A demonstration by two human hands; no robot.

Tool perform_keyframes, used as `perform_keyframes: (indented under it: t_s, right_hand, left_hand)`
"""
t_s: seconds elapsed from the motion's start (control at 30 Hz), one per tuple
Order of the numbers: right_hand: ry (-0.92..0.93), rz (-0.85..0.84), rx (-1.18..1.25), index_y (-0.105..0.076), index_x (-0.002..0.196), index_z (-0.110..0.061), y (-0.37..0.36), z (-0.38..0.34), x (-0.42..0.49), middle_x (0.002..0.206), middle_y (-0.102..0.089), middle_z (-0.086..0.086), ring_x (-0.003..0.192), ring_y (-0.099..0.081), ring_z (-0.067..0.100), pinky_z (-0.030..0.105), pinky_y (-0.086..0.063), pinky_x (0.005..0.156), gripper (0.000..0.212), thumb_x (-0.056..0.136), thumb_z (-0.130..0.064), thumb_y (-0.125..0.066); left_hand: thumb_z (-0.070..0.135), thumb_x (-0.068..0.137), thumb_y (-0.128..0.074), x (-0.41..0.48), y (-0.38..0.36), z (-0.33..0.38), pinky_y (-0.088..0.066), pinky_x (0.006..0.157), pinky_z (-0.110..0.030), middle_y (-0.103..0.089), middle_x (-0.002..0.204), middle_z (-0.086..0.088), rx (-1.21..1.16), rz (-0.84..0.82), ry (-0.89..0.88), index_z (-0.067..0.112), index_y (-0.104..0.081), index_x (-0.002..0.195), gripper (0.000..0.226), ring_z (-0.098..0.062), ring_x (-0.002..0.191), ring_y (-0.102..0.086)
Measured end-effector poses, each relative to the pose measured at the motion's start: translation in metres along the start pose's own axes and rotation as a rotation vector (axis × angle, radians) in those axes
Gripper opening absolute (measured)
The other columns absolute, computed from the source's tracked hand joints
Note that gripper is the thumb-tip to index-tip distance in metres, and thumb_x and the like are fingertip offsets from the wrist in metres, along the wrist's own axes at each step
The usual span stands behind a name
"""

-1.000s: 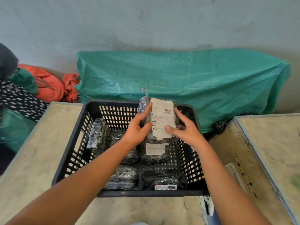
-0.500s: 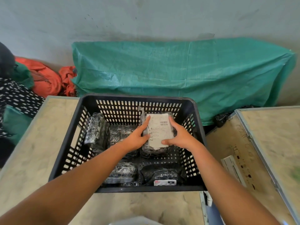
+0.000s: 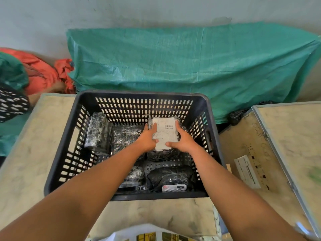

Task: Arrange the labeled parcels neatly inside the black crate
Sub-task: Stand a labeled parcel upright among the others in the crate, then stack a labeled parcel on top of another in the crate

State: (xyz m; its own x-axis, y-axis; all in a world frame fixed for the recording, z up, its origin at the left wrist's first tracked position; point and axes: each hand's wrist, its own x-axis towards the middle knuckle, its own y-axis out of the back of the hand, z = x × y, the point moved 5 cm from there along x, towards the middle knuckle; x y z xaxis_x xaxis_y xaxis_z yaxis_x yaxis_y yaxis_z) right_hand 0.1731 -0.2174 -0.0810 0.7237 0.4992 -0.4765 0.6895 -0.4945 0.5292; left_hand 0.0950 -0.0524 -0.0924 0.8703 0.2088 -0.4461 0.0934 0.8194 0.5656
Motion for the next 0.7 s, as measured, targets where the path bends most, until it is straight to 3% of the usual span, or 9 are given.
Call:
perform_keyframes:
  t_s: [0.1, 0.23, 0.27, 0.33, 0.4, 0.43, 0.5, 0.57, 0.7]
  right_hand:
    - [0.008, 0.067, -0.047, -0.019, 0.163, -0.025, 0.002, -0.005, -0.004, 0.155, -0.045, 0.010, 0.142, -0.043, 0.030, 0.029, -0.034, 0.107, 0.114, 0.075, -0.020, -0.091]
    - [0.064, 0.116, -0.123, -0.042, 0.155, -0.024, 0.019, -0.026, -0.022, 0.153, -0.043, 0.013, 0.140, -0.042, 0.030, 0.034, -0.031, 0.115, 0.087, 0.081, -0.018, -0.087]
    - [0.092, 0.118, -0.154, -0.048, 0.152, -0.024, 0.026, -0.031, -0.026, 0.151, -0.045, 0.011, 0.139, -0.043, 0.029, 0.030, -0.030, 0.112, 0.081, 0.081, -0.020, -0.086]
    - [0.125, 0.093, -0.168, -0.054, 0.147, -0.025, 0.039, -0.038, -0.042, 0.153, -0.049, 0.005, 0.140, -0.045, 0.025, 0.030, -0.030, 0.111, 0.074, 0.081, -0.021, -0.086]
    - [0.123, 0.012, -0.146, -0.058, 0.144, -0.029, 0.048, -0.039, -0.063, 0.155, -0.048, 0.000, 0.139, -0.046, 0.023, 0.038, -0.036, 0.115, 0.070, 0.081, -0.021, -0.087]
    - [0.123, -0.047, -0.142, -0.060, 0.142, -0.031, 0.050, -0.037, -0.073, 0.154, -0.049, -0.001, 0.137, -0.048, 0.020, 0.038, -0.040, 0.114, 0.069, 0.080, -0.020, -0.088]
    - [0.136, -0.184, -0.150, -0.066, 0.135, -0.034, 0.048, -0.030, -0.093, 0.145, -0.054, -0.008, 0.124, -0.053, 0.006, 0.021, -0.047, 0.100, 0.064, 0.078, -0.019, -0.090]
    - [0.140, -0.315, -0.187, -0.071, 0.128, -0.038, 0.040, -0.025, -0.109, 0.133, -0.060, -0.016, 0.110, -0.055, -0.009, 0.005, -0.045, 0.085, 0.061, 0.073, -0.021, -0.093]
    - [0.124, -0.430, -0.374, -0.071, 0.125, -0.041, 0.016, -0.022, -0.125, 0.137, -0.064, -0.005, 0.126, -0.055, 0.010, 0.035, -0.047, 0.106, 0.063, 0.070, -0.023, -0.095]
  left_hand:
    - [0.005, 0.093, -0.068, 0.000, 0.003, 0.003, -0.054, 0.067, -0.010, 0.003, 0.169, -0.015, 0.009, 0.027, 0.025, 0.027, -0.014, 0.162, 0.091, -0.036, 0.136, -0.047]
    - [0.007, 0.088, -0.075, -0.014, 0.019, 0.012, -0.041, 0.111, -0.035, -0.002, 0.168, -0.020, 0.029, 0.094, -0.001, 0.024, -0.034, 0.158, 0.082, -0.038, 0.151, -0.023]
    - [0.008, 0.088, -0.075, -0.017, 0.022, 0.016, -0.042, 0.110, -0.033, -0.004, 0.169, -0.019, 0.024, 0.098, -0.015, 0.024, -0.038, 0.156, 0.079, -0.037, 0.151, -0.023]
    - [0.010, 0.089, -0.075, -0.030, 0.028, 0.027, -0.052, 0.086, -0.011, -0.016, 0.168, -0.014, 0.020, 0.093, -0.083, 0.024, -0.044, 0.153, 0.072, -0.033, 0.145, -0.037]
    - [0.014, 0.090, -0.074, -0.048, 0.032, 0.037, -0.044, 0.076, 0.000, -0.033, 0.163, -0.010, 0.062, 0.068, -0.161, 0.023, -0.049, 0.150, 0.066, -0.027, 0.136, -0.050]
    - [0.016, 0.091, -0.074, -0.058, 0.034, 0.041, -0.043, 0.086, -0.006, -0.039, 0.160, -0.008, 0.074, 0.044, -0.191, 0.024, -0.050, 0.148, 0.063, -0.024, 0.135, -0.052]
    - [0.018, 0.091, -0.075, -0.078, 0.035, 0.044, -0.044, 0.104, -0.028, -0.045, 0.157, -0.005, 0.032, -0.041, -0.201, 0.026, -0.053, 0.146, 0.059, -0.024, 0.135, -0.053]
    - [0.020, 0.091, -0.075, -0.098, 0.033, 0.044, -0.047, 0.108, -0.040, -0.050, 0.154, -0.002, 0.002, -0.145, -0.198, 0.026, -0.057, 0.144, 0.056, -0.021, 0.131, -0.057]
    - [0.025, 0.091, -0.074, -0.127, 0.019, 0.037, -0.048, 0.108, -0.038, -0.055, 0.149, 0.002, 0.145, -0.303, -0.204, 0.021, -0.055, 0.145, 0.057, -0.016, 0.128, -0.059]
